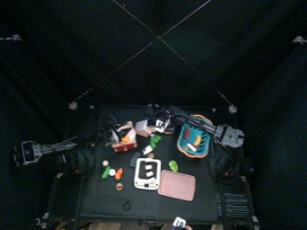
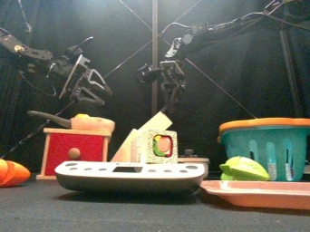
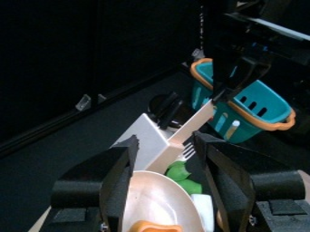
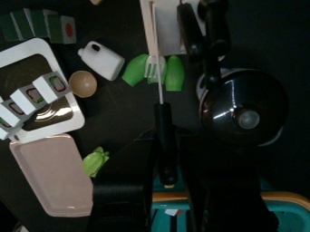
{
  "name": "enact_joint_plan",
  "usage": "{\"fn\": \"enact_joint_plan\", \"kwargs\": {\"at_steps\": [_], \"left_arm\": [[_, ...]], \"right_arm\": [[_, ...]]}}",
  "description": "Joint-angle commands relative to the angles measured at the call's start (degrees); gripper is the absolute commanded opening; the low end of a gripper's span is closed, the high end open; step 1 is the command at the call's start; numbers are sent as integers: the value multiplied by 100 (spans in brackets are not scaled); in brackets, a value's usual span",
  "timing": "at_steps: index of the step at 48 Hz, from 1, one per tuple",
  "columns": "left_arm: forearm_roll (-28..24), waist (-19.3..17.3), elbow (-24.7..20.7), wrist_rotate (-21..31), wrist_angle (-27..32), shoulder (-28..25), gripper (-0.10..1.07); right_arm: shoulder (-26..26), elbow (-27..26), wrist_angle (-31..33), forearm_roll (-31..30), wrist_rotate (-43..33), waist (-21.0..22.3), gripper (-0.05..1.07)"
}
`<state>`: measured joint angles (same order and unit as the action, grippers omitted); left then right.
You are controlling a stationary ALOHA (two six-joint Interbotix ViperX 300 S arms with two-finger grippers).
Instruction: Place cleaver back in holder
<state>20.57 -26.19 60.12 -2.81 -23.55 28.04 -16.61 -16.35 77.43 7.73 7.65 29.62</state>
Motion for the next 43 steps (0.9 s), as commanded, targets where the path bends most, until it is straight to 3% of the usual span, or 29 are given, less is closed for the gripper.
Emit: {"fn": "enact_joint_plan", "kwargs": {"at_steps": [1, 16, 21, 33, 43], "left_arm": [[-18, -26, -9, -9, -123, 0, 88], [-18, 0, 281, -9, -272, 53, 88], [-62, 62, 360, -18, -272, 88, 88], [-492, 281, 404, -9, -272, 281, 88], [-668, 466, 413, -9, -272, 325, 88]], "right_arm": [[62, -281, -53, 18, 9, 0, 60], [-18, -378, -316, 387, -26, 18, 61], [-18, -378, -360, 404, -26, 18, 67], [-18, -211, -369, 378, -35, 18, 94], [53, -26, -360, 369, -44, 9, 95]]}}
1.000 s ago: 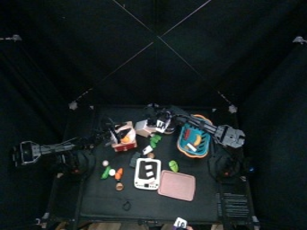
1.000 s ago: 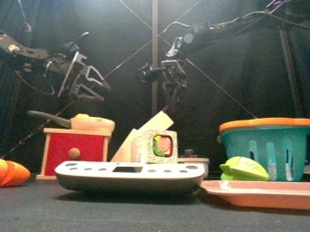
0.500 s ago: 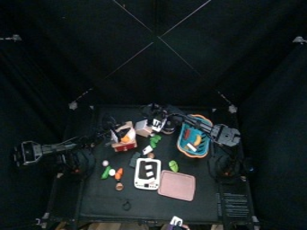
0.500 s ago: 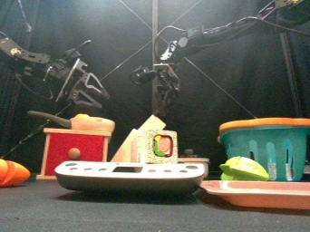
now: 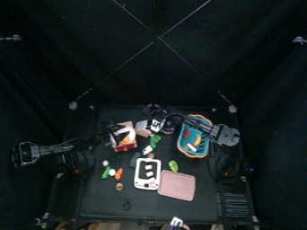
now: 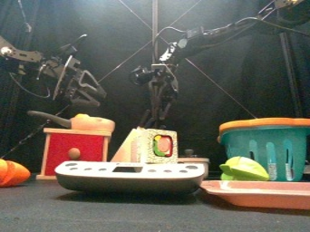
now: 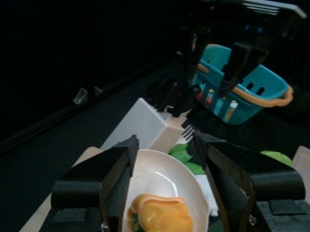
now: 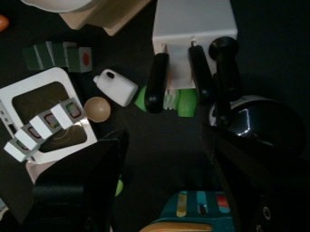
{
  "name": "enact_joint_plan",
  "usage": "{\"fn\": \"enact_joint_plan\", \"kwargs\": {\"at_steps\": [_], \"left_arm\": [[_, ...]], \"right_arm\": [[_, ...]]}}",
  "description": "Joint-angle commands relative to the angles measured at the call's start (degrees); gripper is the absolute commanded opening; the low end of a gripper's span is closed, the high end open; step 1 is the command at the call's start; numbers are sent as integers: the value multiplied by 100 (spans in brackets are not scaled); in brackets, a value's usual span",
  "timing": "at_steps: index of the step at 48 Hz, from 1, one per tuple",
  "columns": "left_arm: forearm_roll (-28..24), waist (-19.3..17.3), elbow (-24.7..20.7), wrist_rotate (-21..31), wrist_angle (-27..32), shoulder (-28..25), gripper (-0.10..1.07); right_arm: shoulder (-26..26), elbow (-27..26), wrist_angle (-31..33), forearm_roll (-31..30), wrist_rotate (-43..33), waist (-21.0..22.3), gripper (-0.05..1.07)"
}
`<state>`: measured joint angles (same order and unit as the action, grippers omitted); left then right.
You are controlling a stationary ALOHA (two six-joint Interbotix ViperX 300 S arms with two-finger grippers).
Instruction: Place cleaver back in holder
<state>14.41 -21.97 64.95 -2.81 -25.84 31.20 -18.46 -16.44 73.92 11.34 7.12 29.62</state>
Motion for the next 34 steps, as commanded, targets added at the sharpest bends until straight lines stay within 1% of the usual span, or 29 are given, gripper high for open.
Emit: {"fn": "enact_joint_plan", "kwargs": {"at_steps": [1, 8, 12, 15, 22, 24, 28, 34], "left_arm": [[-53, 53, -62, -9, -44, 9, 88], [-70, 88, -62, -18, -44, 18, 88], [-176, 149, -44, -18, -44, 9, 88], [-325, 202, -44, -18, -44, 18, 88], [-633, 334, -53, -18, -44, 18, 88], [-729, 404, -53, -18, -44, 9, 88], [-905, 519, -53, -18, -44, 18, 88], [-1257, 782, -70, -18, -44, 18, 88]], "right_arm": [[237, -9, -9, 9, 9, 9, 95], [308, 88, 26, 9, 9, -9, 95], [431, 237, 18, 35, 9, -9, 95], [554, 404, -18, 44, 9, -9, 95], [984, 1063, -352, 123, 0, -167, 95], [1116, 1274, -501, 149, -9, -211, 95], [1485, 1819, -1011, 272, -9, -378, 95], [2074, 2716, -2065, 519, 18, -659, 95]]}}
